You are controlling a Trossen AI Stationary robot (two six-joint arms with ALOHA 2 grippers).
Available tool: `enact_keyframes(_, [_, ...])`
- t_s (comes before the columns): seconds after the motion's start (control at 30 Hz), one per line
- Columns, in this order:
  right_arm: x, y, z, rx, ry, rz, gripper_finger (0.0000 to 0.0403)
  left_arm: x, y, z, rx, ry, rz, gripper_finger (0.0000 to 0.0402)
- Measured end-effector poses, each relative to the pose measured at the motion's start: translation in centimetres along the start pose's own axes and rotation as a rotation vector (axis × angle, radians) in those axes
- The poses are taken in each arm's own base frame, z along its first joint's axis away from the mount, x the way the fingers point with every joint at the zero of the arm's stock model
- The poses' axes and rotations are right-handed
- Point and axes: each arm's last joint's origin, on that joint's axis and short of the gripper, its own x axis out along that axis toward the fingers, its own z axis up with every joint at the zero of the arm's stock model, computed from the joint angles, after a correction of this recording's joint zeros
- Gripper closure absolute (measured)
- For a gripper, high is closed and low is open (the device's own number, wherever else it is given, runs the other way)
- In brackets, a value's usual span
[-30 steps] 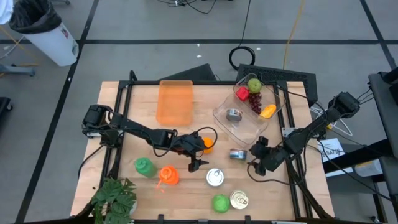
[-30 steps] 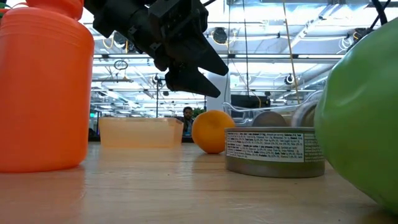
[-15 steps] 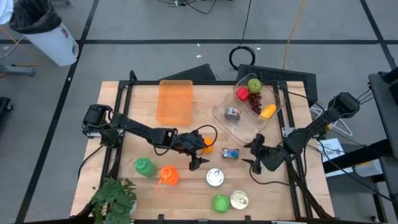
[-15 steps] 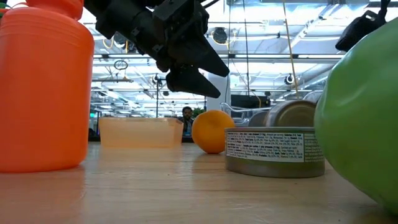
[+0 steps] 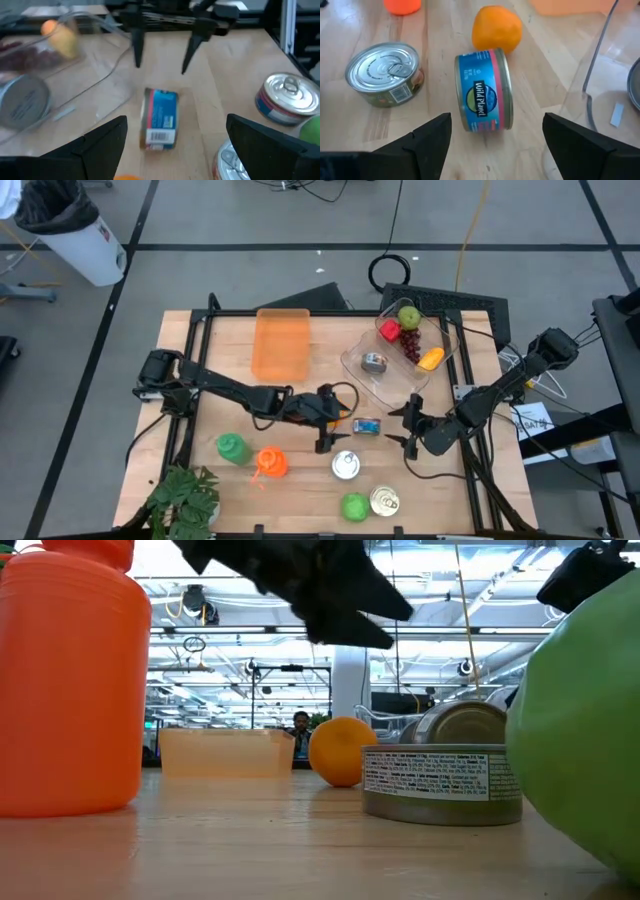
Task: Pick & Place Food Item
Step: Put the top blue tuna can into the left transparent bin
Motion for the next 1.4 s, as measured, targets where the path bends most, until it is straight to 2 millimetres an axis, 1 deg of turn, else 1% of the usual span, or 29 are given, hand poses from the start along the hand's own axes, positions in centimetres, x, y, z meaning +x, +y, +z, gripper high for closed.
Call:
enact_keyframes(0.07, [0.0,0.1,0.1,0.008,-0.008,0.004,0.0108,1.2,-0.2,-0.1,0.055,0.008,-0.007,0.0050])
enact_keyframes(0.13, [0.0,0.1,0.2,0.016,-0.018,0.011,0.0108,2.7,-0.3,-0.8,0.100,0.037,-0.010,0.0050])
enact_keyframes(0.2, [0.0,0.2,0.3,0.010,-0.026,0.018,0.0108,4.4,-0.4,-1.8,0.123,0.058,-0.009,0.0050])
enact_keyframes(0.3, [0.0,0.2,0.3,0.002,-0.028,0.020,0.0108,6.2,-0.4,-2.4,0.136,0.066,-0.005,0.0050])
enact_keyframes(0.47, [0.0,0.2,0.3,0.001,-0.026,0.023,0.0108,7.9,0.2,-2.3,0.122,0.054,0.025,0.0050])
enact_keyframes(0.83, [0.0,0.2,0.3,0.003,-0.024,0.028,0.0108,8.1,2.0,-2.2,0.107,0.054,0.055,0.0050])
enact_keyframes(0.97, [0.2,0.5,0.3,0.033,-0.030,0.039,0.0108,8.1,2.4,-2.2,0.082,0.056,0.047,0.0050])
enact_keyframes(1.03, [0.6,0.8,0.2,0.035,-0.019,0.058,0.0108,8.1,2.5,-2.2,0.079,0.056,0.045,0.0050])
enact_keyframes(1.17, [1.5,1.1,-0.5,0.013,0.003,0.033,0.0108,8.1,2.4,-2.2,0.077,0.056,0.044,0.0050])
enact_keyframes(1.4, [3.6,1.4,-1.0,0.038,-0.004,0.002,0.0108,8.1,2.4,-2.2,0.072,0.057,0.042,0.0050])
